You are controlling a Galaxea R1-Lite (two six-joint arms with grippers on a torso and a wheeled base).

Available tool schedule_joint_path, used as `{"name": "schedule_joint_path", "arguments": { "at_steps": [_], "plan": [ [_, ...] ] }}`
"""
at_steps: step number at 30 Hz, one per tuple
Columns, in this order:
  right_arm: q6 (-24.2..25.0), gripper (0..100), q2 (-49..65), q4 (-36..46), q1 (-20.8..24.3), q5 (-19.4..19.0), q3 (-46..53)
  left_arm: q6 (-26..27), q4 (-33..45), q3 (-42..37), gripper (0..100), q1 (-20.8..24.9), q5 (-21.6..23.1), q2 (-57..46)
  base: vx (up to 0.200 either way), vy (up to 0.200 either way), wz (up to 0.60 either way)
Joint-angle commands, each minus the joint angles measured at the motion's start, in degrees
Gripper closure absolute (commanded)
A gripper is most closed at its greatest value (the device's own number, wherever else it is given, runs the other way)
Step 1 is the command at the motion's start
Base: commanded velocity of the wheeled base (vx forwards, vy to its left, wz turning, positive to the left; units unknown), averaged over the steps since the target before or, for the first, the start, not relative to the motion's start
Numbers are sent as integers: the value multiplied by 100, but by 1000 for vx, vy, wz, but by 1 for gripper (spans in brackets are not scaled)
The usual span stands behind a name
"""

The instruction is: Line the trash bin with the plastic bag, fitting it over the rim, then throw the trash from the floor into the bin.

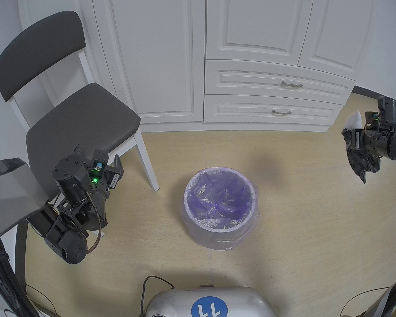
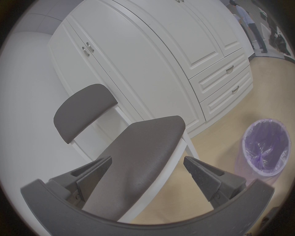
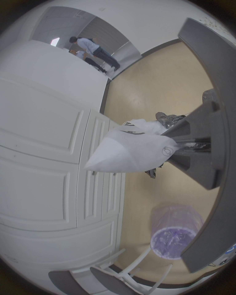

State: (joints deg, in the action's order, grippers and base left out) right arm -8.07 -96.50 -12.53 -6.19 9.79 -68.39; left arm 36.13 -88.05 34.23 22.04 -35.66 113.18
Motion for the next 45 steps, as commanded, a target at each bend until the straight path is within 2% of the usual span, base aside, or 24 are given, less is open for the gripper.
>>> {"name": "schedule_joint_path", "arguments": {
  "at_steps": [1,3,8,11,15,16,17,21,26,27,30,45],
  "plan": [
    [174,100,-79,-707,584,-56,484,-115,-10,40,0,-51,138,310,0,0,0],
    [271,100,-220,-1269,777,-82,678,-150,-10,101,0,-95,270,416,0,0,0],
    [658,100,-405,-1964,1191,-214,959,-168,7,567,0,-253,367,460,0,0,0],
    [1396,100,-536,-2473,1700,-372,1082,-203,7,760,0,-385,375,477,0,0,0],
    [2143,100,-870,-3080,2140,-416,1021,-221,-1,769,0,-508,384,521,0,0,0],
    [2143,100,-870,-3080,2140,-416,1021,-221,-1,769,0,-508,384,521,0,0,0],
    [2626,100,-1187,-3616,2456,-425,968,-221,-1,813,0,-640,402,521,0,0,0],
    [3259,100,-1943,-4644,2940,-408,898,-221,-1,927,0,-886,551,512,0,0,0],
    [3558,100,-2540,-5567,3247,-416,880,-221,7,989,0,-982,683,521,0,0,0],
    [3743,100,-2751,-5927,3361,-416,818,-212,-1,998,0,-974,692,521,0,0,0],
    [3857,100,-2927,-6200,3528,-416,722,-212,-1,989,0,-965,692,521,0,0,0],
    [3892,100,-2839,-6121,3766,-311,687,-203,-1,998,0,-938,692,398,0,0,0]
  ]
}}
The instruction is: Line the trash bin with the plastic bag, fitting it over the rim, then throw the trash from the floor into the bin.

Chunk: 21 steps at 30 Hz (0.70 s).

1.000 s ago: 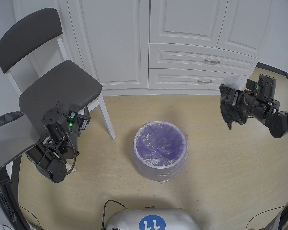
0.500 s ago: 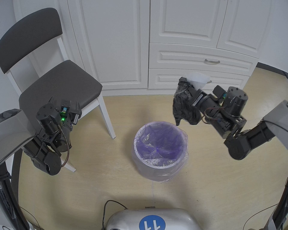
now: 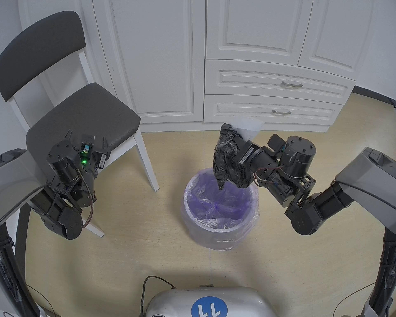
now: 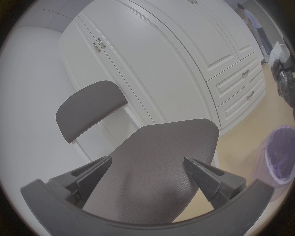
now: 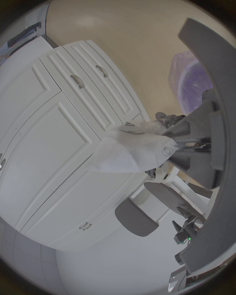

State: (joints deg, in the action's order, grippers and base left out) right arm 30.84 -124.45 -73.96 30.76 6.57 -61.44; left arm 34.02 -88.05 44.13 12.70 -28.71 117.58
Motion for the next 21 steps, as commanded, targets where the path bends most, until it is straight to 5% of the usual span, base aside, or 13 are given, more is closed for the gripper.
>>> {"name": "schedule_joint_path", "arguments": {
  "at_steps": [1,4,9,21],
  "plan": [
    [1,100,9,40,132,46,1,-1,-1,-1,0,-13,-3,-95,0,0,0],
    [71,100,176,48,282,72,44,-1,-1,-10,0,-31,-3,-183,0,0,0],
    [862,100,-228,330,282,-86,-140,-1,-1,-10,0,-57,-3,-227,0,0,0],
    [906,100,-1591,505,-140,-121,-834,8,-1,-27,0,-57,6,-165,0,0,0]
  ]
}}
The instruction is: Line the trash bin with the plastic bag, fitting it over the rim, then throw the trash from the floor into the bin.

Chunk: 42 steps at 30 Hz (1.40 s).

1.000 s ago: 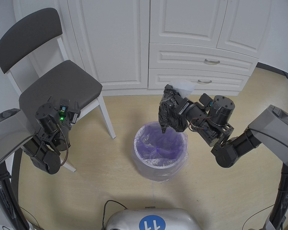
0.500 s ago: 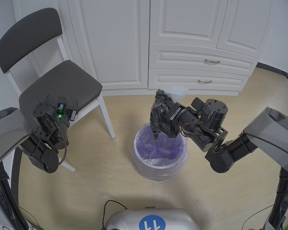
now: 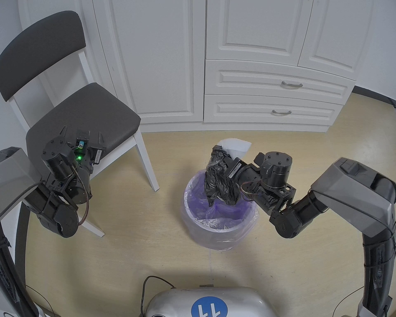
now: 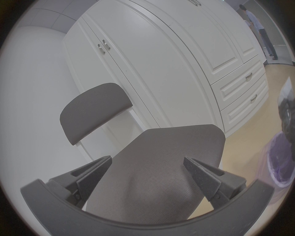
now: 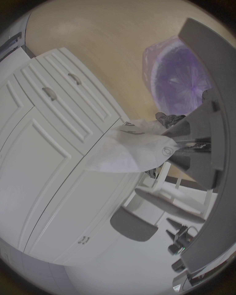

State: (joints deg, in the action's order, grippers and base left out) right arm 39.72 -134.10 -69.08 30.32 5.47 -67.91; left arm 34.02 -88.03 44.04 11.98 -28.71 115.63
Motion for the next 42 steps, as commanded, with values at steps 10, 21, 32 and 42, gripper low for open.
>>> {"name": "schedule_joint_path", "arguments": {
  "at_steps": [10,21,32,42],
  "plan": [
    [-175,100,-811,738,-61,-477,208,8,-4,-28,0,41,6,92,0,0,0],
    [-34,100,-1224,106,18,-398,-90,8,-4,-28,0,41,6,135,0,0,0],
    [-69,100,-1901,-457,-26,-213,-591,8,-4,-45,0,59,6,179,0,0,0],
    [-298,100,-2050,211,-79,-196,-890,8,-13,-71,0,59,6,179,0,0,0]
  ]
}}
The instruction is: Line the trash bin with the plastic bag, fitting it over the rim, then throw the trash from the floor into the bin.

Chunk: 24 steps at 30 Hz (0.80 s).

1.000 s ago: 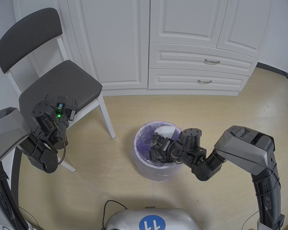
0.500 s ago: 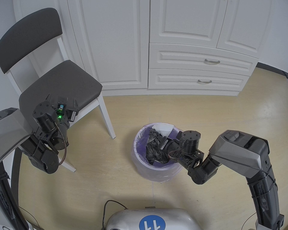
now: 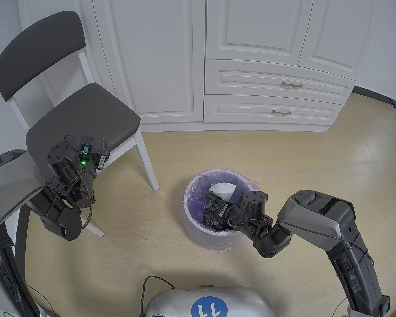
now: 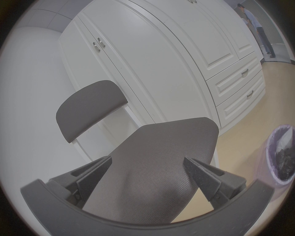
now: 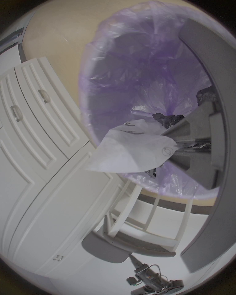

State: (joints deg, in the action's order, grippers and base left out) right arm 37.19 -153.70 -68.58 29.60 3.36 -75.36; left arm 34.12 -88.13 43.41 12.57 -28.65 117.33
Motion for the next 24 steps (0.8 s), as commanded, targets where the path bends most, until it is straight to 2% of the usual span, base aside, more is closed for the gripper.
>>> {"name": "schedule_joint_path", "arguments": {
  "at_steps": [1,8,14,15,24],
  "plan": [
    [-46,100,-99,170,2,15,-154,-2,-3,-8,0,9,0,18,0,0,0],
    [-28,100,-116,117,2,24,-198,-2,-3,-8,0,9,0,26,0,0,0],
    [-46,100,-125,117,28,226,-277,-2,-3,1,0,9,0,35,0,0,0],
    [-46,0,-125,108,28,226,-277,-2,-3,1,0,9,0,35,0,0,0],
    [-2,0,-72,-164,46,226,-216,-2,-3,1,0,0,-9,35,0,0,0]
  ]
}}
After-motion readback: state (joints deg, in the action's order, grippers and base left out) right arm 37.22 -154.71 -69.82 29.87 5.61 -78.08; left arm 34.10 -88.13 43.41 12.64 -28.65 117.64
